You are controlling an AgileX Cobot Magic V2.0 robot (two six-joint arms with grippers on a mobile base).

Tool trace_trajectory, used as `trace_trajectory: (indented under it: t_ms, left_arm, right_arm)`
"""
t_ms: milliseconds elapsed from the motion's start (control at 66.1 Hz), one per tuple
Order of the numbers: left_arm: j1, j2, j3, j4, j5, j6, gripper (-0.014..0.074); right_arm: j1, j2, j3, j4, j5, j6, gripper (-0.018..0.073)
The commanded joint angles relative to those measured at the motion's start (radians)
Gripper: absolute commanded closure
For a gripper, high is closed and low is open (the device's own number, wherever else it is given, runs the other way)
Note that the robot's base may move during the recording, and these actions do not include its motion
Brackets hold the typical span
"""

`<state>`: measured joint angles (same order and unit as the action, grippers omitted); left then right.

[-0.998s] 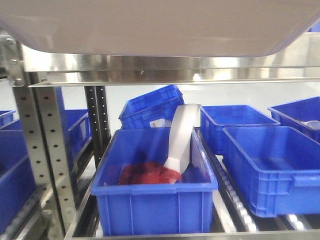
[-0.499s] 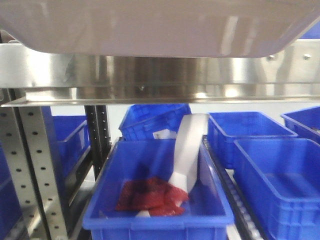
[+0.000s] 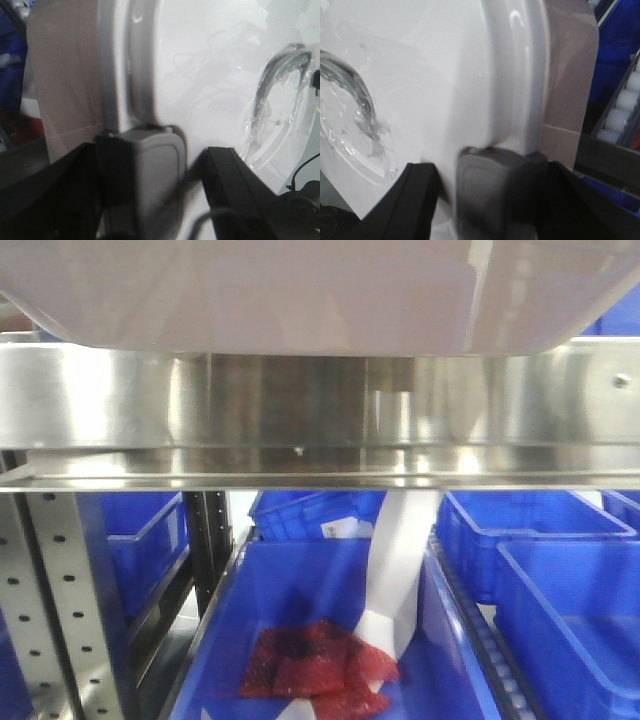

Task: Grab white bin and place on right shelf
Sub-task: 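Push the bin forward onto the upper roller shelf with both grippers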

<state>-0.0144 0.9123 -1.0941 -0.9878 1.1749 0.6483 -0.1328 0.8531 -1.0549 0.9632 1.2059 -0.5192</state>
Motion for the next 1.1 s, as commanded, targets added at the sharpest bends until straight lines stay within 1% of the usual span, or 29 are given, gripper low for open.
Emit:
trace_trajectory:
  t_ms: [0, 1088]
  left_arm:
    - [-0.019, -0.011, -0.037, -0.219, 0.049, 0.014, 0.0323]
    - [-0.019, -0.011, -0.037, -0.219, 0.049, 0.014, 0.0323]
  right_arm:
    - [0.008, -0.008, -0.037, 0.194, 0.038, -0.006, 0.0122]
    - [0.008, -0.008, -0.037, 0.194, 0.038, -0.006, 0.0122]
